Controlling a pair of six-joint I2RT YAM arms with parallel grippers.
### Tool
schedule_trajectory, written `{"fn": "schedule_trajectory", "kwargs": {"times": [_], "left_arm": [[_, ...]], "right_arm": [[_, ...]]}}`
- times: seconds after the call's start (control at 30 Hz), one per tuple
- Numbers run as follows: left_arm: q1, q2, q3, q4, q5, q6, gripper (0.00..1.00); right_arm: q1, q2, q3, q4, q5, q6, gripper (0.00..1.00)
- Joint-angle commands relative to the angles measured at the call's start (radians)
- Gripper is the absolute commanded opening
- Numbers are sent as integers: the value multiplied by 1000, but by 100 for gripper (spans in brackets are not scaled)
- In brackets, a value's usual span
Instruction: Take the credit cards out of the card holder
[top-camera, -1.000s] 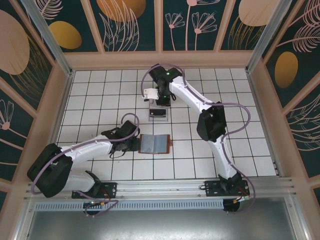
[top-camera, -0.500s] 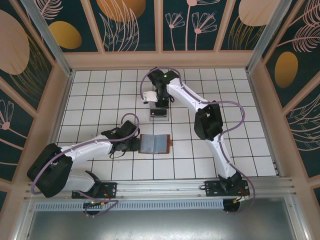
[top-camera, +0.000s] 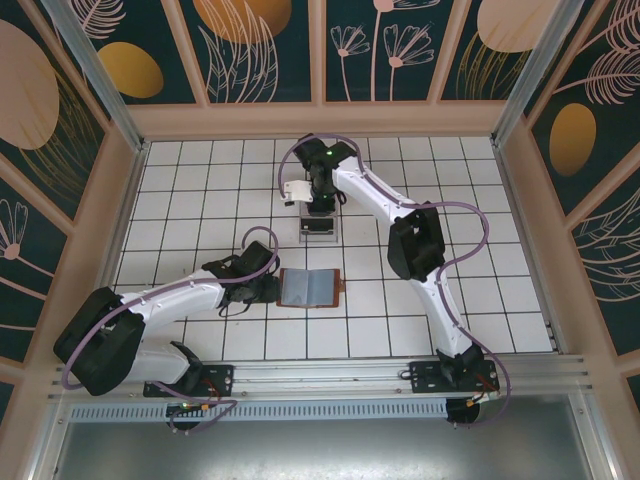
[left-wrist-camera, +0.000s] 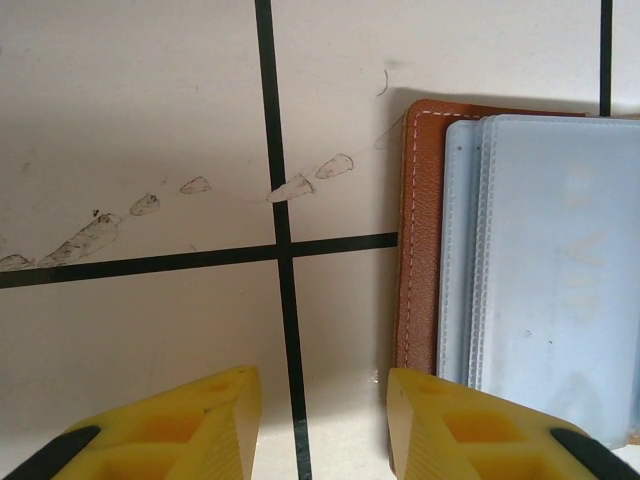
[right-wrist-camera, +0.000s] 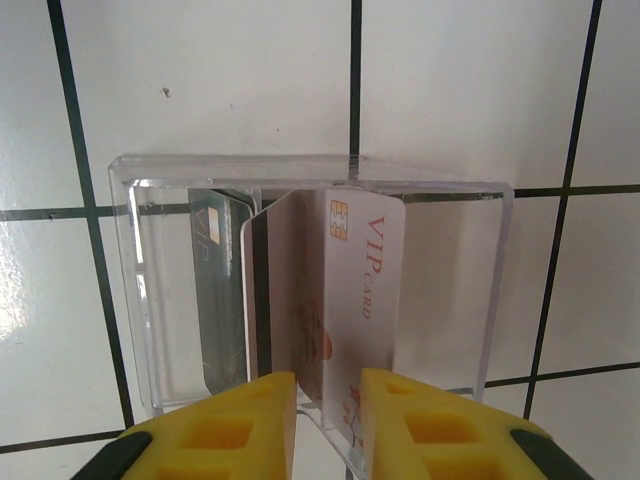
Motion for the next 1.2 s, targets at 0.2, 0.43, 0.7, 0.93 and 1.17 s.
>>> {"fn": "schedule_trajectory", "kwargs": {"times": [0.2, 0.43, 0.7, 0.93, 1.17], "left_arm": [[1, -17, 8, -19, -15, -16, 39], [2, -15, 4, -19, -15, -14, 39], [2, -6, 5, -12, -17, -12, 40], [3, 0, 5, -9, -14, -12, 40], [2, 1, 8, -6, -17, -13, 40]], "right_arm": [[12, -21, -8, 2, -21, 10, 44], [9, -15, -55, 66, 15, 4, 47], [8, 3, -54, 99, 51, 2, 49], [7, -9, -53, 157, 96, -5, 49], [8, -34, -61, 239, 154, 9, 48]]}}
